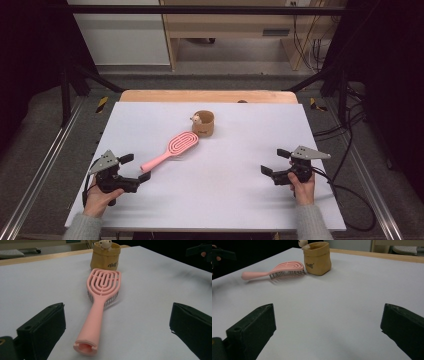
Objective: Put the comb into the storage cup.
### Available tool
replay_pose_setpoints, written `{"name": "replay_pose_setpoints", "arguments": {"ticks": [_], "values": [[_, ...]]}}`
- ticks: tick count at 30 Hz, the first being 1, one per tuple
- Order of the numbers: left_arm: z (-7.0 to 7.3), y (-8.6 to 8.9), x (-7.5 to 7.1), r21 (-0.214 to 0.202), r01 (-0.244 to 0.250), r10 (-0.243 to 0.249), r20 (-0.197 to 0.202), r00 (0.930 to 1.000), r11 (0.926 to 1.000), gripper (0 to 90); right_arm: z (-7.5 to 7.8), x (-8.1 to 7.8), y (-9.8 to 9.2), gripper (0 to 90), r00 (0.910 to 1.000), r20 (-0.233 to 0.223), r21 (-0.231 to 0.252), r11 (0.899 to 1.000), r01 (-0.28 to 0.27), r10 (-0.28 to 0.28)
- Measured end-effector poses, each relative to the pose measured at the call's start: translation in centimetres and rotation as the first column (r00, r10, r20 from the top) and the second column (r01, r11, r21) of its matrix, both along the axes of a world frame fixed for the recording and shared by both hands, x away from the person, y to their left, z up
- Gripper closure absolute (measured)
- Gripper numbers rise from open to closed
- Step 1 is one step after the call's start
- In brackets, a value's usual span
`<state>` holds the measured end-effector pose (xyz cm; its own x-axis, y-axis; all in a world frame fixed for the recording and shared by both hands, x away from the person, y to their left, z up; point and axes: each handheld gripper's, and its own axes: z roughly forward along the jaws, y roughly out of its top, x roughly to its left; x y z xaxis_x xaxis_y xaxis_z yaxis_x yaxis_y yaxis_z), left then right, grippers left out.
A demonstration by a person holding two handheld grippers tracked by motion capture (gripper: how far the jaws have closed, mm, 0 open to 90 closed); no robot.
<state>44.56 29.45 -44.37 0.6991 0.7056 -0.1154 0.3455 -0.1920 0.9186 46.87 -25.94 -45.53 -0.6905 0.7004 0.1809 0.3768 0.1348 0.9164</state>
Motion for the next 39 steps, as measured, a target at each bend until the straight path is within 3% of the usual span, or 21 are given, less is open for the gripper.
{"name": "replay_pose_setpoints", "arguments": {"ticks": [14,39], "values": [[0.2,-0.4,0.1,0.011,0.007,-0.007,-0.010,0.9999,0.9999,0.2,0.1,0.0,-0.1,0.2,1.0000,0.001,-0.002,1.000,0.001,-0.001],[1.9,-0.9,0.9,0.039,0.026,-0.025,-0.013,0.9996,0.9989,0.0,0.1,0.0,-0.1,0.2,1.0000,0.005,-0.018,1.000,-0.004,0.004]]}}
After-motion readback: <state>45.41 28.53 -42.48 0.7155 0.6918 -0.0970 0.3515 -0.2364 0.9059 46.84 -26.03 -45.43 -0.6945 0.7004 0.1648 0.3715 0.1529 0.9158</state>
